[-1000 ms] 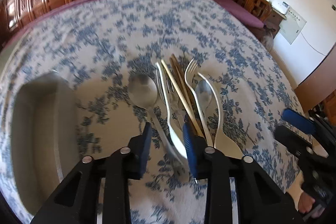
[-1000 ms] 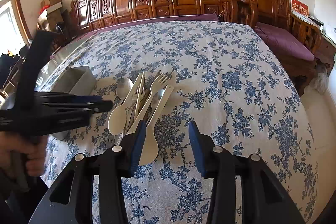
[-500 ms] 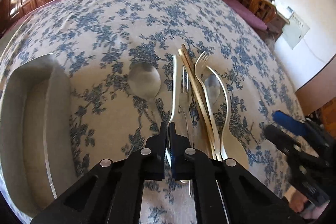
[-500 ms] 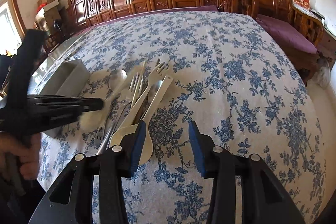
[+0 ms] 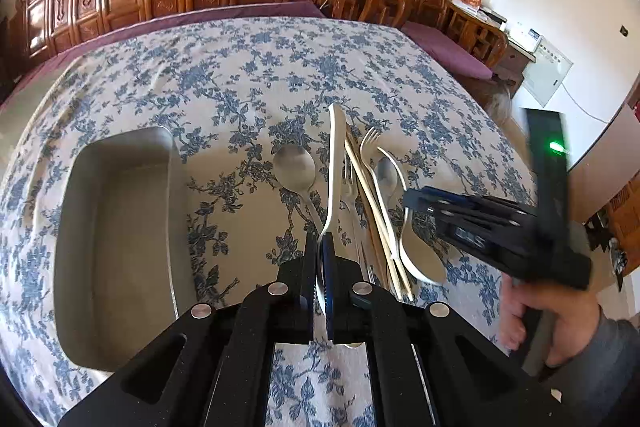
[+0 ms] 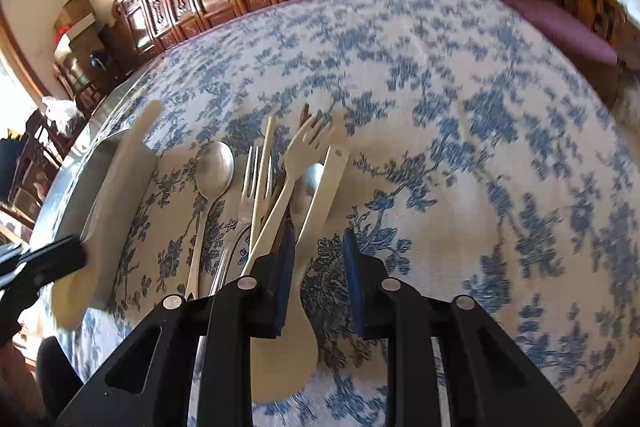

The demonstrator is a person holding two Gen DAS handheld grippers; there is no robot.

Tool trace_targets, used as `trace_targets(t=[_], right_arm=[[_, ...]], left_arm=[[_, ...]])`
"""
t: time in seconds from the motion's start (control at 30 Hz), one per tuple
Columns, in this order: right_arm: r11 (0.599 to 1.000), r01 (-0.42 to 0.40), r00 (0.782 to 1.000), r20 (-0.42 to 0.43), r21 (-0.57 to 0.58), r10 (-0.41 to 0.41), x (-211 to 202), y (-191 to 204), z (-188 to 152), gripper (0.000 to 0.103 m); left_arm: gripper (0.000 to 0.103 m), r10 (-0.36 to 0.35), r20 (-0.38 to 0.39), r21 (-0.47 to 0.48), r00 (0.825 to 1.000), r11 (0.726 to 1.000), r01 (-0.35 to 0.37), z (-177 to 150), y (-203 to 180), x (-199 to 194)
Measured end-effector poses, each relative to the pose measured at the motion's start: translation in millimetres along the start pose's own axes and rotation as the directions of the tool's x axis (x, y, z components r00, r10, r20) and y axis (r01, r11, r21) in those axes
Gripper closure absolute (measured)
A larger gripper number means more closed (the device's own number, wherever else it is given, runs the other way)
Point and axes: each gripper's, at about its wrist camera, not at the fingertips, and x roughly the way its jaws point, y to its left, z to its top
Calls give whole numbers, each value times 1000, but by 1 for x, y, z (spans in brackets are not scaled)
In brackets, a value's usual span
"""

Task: Organize utensils
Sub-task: 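Grasp a metal knife with the left tool while the right tool grasps a white plastic spoon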

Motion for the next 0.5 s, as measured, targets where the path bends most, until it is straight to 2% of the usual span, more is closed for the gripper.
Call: trace_targets(t=[0.13, 0.23, 0.5], right_arm=[[1000, -2, 999, -43, 20, 3, 10, 4, 0, 81], [999, -9, 998, -61, 40, 12, 13, 2, -2, 93], [1000, -2, 999, -35, 5, 2, -12, 7, -6, 98]], left_arm=[[101, -4, 10, -1, 1000, 1000, 4, -5, 2, -9], [101, -9, 16, -6, 1000, 1000, 9, -9, 5, -15], [101, 15, 56, -17, 998, 1000, -14, -13, 16, -42]])
